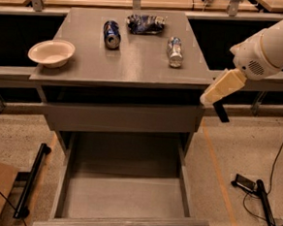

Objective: Place redbull can into middle drawer

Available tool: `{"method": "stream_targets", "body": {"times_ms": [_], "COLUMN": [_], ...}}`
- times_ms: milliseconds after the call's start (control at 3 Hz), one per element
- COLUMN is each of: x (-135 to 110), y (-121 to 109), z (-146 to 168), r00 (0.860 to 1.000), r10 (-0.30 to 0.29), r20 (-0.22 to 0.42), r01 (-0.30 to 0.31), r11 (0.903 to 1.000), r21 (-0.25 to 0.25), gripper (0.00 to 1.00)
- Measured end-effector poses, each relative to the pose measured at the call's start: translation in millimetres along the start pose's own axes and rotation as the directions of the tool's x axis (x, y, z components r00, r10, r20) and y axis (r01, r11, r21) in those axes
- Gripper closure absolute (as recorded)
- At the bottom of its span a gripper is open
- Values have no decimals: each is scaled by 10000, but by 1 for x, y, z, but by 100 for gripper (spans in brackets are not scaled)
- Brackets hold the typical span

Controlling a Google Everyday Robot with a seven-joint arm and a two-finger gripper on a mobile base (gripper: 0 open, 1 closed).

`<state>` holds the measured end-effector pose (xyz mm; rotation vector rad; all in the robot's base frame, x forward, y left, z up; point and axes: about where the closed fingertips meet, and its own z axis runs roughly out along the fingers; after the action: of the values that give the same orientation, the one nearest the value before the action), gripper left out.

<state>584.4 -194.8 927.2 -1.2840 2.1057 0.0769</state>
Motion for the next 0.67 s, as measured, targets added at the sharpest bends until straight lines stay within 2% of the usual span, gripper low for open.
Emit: {"method": "stream_targets", "body": {"times_ms": [333, 667], "x": [-12, -20], "y": [-42, -80], "z": [16, 40], "r00": [9933, 9790], "r10": [468, 952], "r20": [1054, 1802], "r01": [-536, -1149], "r11": [9966, 9881], "r21": [624, 1022], "gripper": [0, 0]}}
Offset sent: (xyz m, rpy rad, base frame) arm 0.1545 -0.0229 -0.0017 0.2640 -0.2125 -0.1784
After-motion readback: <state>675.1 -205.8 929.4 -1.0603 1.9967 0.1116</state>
